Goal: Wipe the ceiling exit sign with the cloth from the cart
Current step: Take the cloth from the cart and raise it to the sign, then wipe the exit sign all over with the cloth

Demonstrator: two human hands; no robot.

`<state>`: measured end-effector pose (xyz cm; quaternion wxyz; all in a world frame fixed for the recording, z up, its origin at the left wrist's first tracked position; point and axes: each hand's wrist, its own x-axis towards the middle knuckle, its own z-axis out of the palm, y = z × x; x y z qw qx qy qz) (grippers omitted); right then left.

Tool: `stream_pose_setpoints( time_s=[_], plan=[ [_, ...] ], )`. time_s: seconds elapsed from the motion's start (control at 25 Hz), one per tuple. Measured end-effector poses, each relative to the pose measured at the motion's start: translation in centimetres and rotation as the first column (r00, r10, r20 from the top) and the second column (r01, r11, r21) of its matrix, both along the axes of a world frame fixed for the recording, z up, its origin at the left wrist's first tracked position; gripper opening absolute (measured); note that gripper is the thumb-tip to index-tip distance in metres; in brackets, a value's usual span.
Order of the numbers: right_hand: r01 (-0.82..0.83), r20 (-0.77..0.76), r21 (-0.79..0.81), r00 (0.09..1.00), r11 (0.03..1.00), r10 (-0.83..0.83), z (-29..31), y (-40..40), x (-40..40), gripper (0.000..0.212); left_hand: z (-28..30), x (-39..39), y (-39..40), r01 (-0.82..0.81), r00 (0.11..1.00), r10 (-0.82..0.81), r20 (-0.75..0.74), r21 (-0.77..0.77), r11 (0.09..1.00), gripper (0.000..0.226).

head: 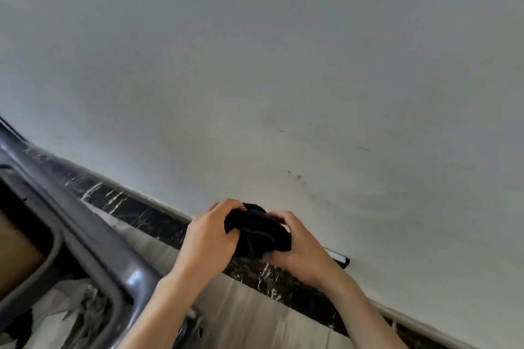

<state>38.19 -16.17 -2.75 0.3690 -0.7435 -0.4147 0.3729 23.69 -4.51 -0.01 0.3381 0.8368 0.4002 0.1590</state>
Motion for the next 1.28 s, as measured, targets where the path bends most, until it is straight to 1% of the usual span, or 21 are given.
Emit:
stream_pose_setpoints(
  time_s=[0.08, 0.12, 0.2, 0.24, 0.32, 0.4, 0.48, 0.56, 0.64, 0.72, 0.84, 0.92, 1.04, 1.12, 1.2, 1.28],
  plan=[
    [0.013, -0.158, -0.006, 0.987, 1.000, -0.014, -0.6, -3.1, 2.1, 0.087, -1.4, 3.3, -2.4, 0.042, 0.999, -0.043, -0.008, -0.052, 0.998, 0.041],
    [0.021, -0.222, -0.011, 0.975, 1.000, -0.023, -1.5, -4.2, 3.0, 0.090, -2.3, 4.6, -3.4, 0.063, 0.998, -0.064, -0.013, -0.076, 0.995, 0.042],
    [0.067, -0.384, 0.006, 0.922, 0.998, -0.060, -3.4, -5.7, 3.9, 0.085, -4.6, 6.5, -4.8, 0.092, 0.995, -0.096, -0.026, -0.129, 0.987, 0.046],
    [0.104, -0.423, 0.009, 0.902, 0.995, -0.090, -4.7, -6.2, 4.2, 0.081, -5.7, 7.0, -5.3, 0.100, 0.994, -0.107, -0.036, -0.153, 0.983, 0.048],
    [0.182, -0.433, 0.000, 0.886, 0.983, -0.164, -8.1, -7.3, 4.8, 0.072, -8.8, 8.4, -6.1, 0.113, 0.991, -0.127, -0.051, -0.215, 0.970, 0.048],
    [0.289, -0.488, -0.007, 0.835, 0.957, -0.255, -11.4, -7.5, 5.4, 0.060, -12.0, 9.5, -6.0, 0.103, 0.993, -0.116, -0.030, -0.271, 0.957, 0.048],
    [0.392, -0.490, -0.010, 0.800, 0.920, -0.346, -15.5, -7.0, 6.2, 0.052, -16.2, 10.6, -5.5, 0.105, 0.994, -0.112, -0.004, -0.309, 0.945, 0.048],
    [0.478, -0.452, -0.022, 0.778, 0.878, -0.435, -19.2, -6.3, 6.9, 0.047, -20.4, 11.5, -4.5, 0.118, 0.992, -0.123, 0.007, -0.332, 0.936, 0.046],
    [0.551, -0.446, -0.038, 0.737, 0.834, -0.507, -22.6, -5.9, 7.7, 0.047, -24.4, 12.3, -3.6, 0.145, 0.988, -0.155, -0.001, -0.339, 0.929, 0.042],
    [0.592, -0.453, -0.045, 0.705, 0.805, -0.545, -26.0, -5.4, 8.8, 0.047, -28.3, 13.2, -2.8, 0.174, 0.983, -0.184, 0.001, -0.336, 0.926, 0.040],
    [0.628, -0.446, -0.021, 0.690, 0.778, -0.570, -31.0, -4.4, 10.4, 0.040, -33.7, 14.7, -1.6, 0.237, 0.971, -0.235, 0.039, -0.285, 0.929, 0.042],
    [0.644, -0.433, 0.011, 0.693, 0.765, -0.577, -34.0, -4.1, 11.3, 0.039, -36.9, 15.6, -0.7, 0.295, 0.955, -0.288, 0.064, -0.264, 0.918, 0.046],
    [0.698, -0.425, 0.069, 0.667, 0.712, -0.612, -39.0, -3.7, 12.2, 0.042, -41.8, 16.5, 0.0, 0.405, 0.914, -0.387, 0.120, -0.311, 0.860, 0.054],
    [0.750, -0.479, 0.101, 0.613, 0.654, -0.628, -42.2, -3.6, 12.4, 0.042, -44.5, 16.8, 0.0, 0.437, 0.899, -0.411, 0.147, -0.313, 0.843, 0.056],
    [0.778, -0.579, 0.125, 0.562, 0.616, -0.591, -44.4, -3.4, 12.1, 0.037, -46.2, 17.1, -0.4, 0.402, 0.914, -0.367, 0.173, -0.261, 0.878, 0.049],
    [0.760, -0.715, 0.124, 0.514, 0.638, -0.473, -45.6, -3.2, 11.5, 0.031, -47.6, 17.5, -0.8, 0.341, 0.924, -0.275, 0.264, -0.248, 0.907, 0.041]
  ],
)
